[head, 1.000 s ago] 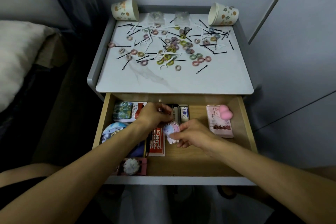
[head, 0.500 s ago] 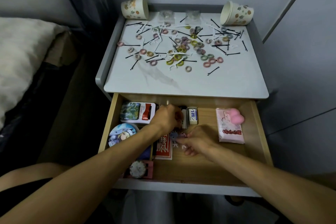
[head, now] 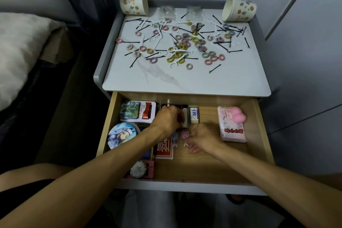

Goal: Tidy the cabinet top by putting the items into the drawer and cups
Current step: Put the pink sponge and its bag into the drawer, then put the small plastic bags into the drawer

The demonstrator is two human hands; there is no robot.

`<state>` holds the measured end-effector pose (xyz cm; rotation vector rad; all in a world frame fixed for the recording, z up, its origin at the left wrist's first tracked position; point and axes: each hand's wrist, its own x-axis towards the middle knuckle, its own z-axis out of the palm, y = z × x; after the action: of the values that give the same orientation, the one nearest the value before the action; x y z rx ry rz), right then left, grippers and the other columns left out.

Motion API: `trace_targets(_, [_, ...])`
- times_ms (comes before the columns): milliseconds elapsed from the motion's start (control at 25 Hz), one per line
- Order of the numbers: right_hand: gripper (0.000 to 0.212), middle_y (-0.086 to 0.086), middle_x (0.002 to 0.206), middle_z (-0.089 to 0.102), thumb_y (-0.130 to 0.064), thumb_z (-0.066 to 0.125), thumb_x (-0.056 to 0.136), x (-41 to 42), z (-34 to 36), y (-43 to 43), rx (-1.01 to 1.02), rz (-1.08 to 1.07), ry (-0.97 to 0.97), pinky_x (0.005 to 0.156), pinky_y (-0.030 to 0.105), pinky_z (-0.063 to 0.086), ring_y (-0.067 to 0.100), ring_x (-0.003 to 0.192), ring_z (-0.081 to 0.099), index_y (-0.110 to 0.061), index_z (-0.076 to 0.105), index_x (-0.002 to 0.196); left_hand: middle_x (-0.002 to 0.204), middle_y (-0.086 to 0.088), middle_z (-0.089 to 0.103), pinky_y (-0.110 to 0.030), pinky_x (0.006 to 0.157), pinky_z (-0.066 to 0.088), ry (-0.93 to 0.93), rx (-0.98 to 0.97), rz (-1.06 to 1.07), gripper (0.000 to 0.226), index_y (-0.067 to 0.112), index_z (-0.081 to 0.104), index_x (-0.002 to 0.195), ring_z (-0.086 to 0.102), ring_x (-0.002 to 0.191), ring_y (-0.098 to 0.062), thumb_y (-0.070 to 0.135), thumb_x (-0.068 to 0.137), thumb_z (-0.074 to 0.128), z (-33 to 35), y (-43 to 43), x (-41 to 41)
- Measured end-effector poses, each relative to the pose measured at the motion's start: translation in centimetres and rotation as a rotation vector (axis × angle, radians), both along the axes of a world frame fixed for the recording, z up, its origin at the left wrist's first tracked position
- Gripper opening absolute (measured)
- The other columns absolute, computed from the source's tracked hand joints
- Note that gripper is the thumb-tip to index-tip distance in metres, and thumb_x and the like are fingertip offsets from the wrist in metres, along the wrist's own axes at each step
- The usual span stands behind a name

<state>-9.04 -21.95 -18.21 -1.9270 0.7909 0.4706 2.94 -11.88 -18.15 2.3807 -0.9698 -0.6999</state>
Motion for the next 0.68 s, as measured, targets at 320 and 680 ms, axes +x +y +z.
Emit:
trace_targets(320, [0.027, 0.014, 0.062, 0.070, -0.019, 0.071, 0.088, 0.2, 1.2, -1.9, -0.233, 0.160, 0.015, 0.065, 0.034, 0.061, 0.016, 0.052, 0.070, -0.001, 0.067, 0.068, 0.098, -0.009, 0.070, -0.036, 0.076, 0.057, -0.124, 0.031, -0.044, 0.019, 0.021, 0.071, 0.094, 0.068, 0.088, -0.026, 0.009, 0.080, 0.070, -1.2, 0.2, 0.1])
trace_targets(680, [0.015, -0.003, 0.066, 0.072, -0.016, 0.065, 0.088, -0.3, 5.6, -3.3, -0.385, 0.202, -0.165, 0.065, 0.027, 0.060, 0.005, 0.056, 0.068, -0.018, 0.073, 0.075, 0.094, -0.004, 0.074, -0.031, 0.074, 0.055, -0.168, 0.012, -0.029, 0.016, 0.020, 0.073, 0.097, 0.068, 0.083, -0.018, 0.016, 0.082, 0.070, 3.4, 1.7, 0.4])
